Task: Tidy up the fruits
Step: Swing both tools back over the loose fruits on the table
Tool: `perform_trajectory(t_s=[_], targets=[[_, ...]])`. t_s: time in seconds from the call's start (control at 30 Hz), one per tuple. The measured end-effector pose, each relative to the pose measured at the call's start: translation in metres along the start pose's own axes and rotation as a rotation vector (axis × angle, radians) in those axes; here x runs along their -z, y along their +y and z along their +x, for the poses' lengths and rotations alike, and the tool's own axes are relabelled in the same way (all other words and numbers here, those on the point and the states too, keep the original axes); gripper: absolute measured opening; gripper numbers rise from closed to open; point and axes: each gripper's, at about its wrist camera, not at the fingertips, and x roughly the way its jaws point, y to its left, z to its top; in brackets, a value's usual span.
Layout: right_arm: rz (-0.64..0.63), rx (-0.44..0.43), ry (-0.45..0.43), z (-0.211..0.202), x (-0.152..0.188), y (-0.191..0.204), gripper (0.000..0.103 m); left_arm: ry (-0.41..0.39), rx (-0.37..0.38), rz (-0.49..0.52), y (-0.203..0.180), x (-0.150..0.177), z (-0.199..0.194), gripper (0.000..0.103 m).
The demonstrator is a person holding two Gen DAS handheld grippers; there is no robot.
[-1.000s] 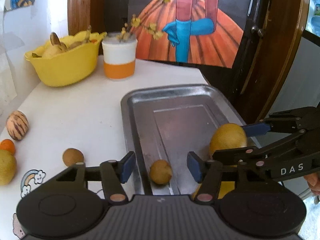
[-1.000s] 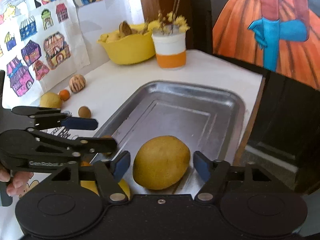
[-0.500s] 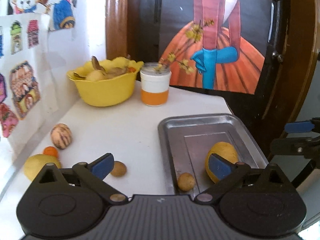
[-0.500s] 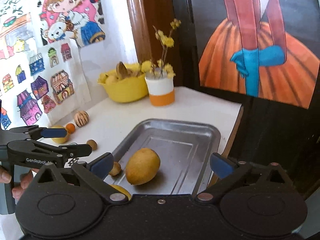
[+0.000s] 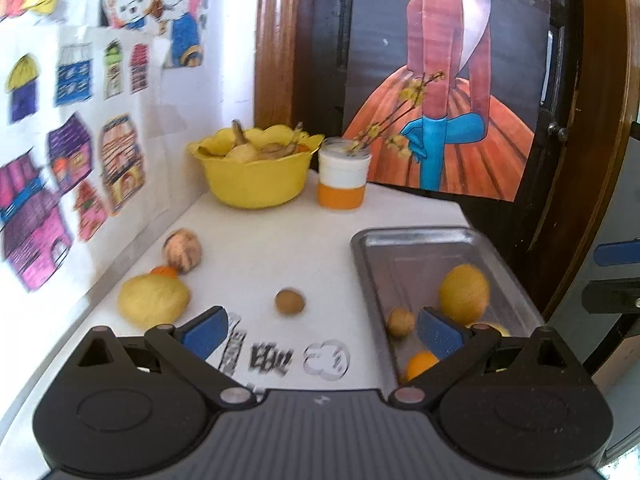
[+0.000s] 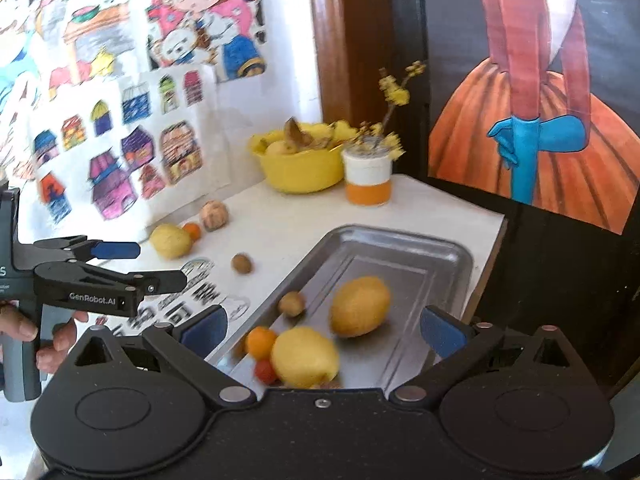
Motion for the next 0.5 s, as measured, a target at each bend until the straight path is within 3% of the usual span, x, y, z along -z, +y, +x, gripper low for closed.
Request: perform_trajectory(t_s=[0.5], targets=[[-0.099, -0.103, 0.298, 0.014, 0.023, 0.096, 0.102, 0.111, -0.114, -0.083, 0.071, 0.051, -0.046, 0.103]])
